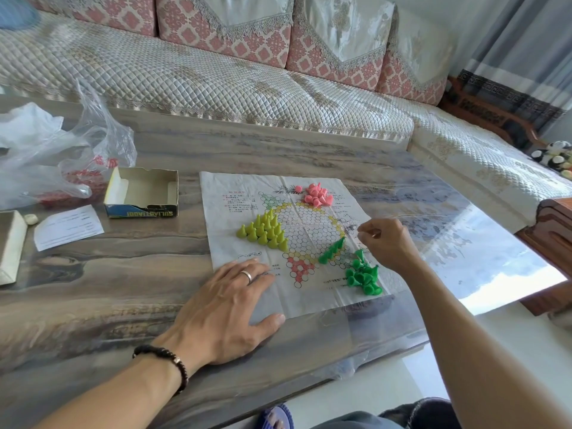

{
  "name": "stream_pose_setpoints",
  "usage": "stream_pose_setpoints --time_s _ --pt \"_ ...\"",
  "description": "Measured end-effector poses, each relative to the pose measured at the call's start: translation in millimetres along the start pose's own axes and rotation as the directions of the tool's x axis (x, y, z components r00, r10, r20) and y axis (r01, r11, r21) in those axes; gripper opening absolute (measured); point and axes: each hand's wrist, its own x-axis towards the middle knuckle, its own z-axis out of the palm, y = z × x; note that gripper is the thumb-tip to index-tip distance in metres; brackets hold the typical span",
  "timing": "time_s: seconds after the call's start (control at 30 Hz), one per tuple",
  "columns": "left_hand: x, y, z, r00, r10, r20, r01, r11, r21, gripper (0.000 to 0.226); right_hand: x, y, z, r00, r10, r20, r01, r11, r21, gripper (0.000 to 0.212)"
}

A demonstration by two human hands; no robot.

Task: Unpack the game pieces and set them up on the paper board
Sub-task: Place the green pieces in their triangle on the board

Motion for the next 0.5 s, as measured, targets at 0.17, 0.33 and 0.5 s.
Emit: stream_pose_setpoints --time_s 0.17,0.33,0.5 --pt "0 0 0 1.0 0.002 0.002 -0.002 1.0 -0.001 0.073 -7 15 -6 0.988 0.064 0.138 -0.05 0.994 -0.1 0.012" --pt "0 0 -1 1.0 0.003 0.005 -0.003 1.0 0.002 0.073 -10 12 3 0.98 0.084 0.178 -0.061 0.989 -0.132 0.014" --pt "0 1 -1 1.0 -0.009 0.004 0.009 1.0 -0.008 0.074 -3 4 1 0.993 0.087 0.076 -0.083 0.995 -0.06 0.012"
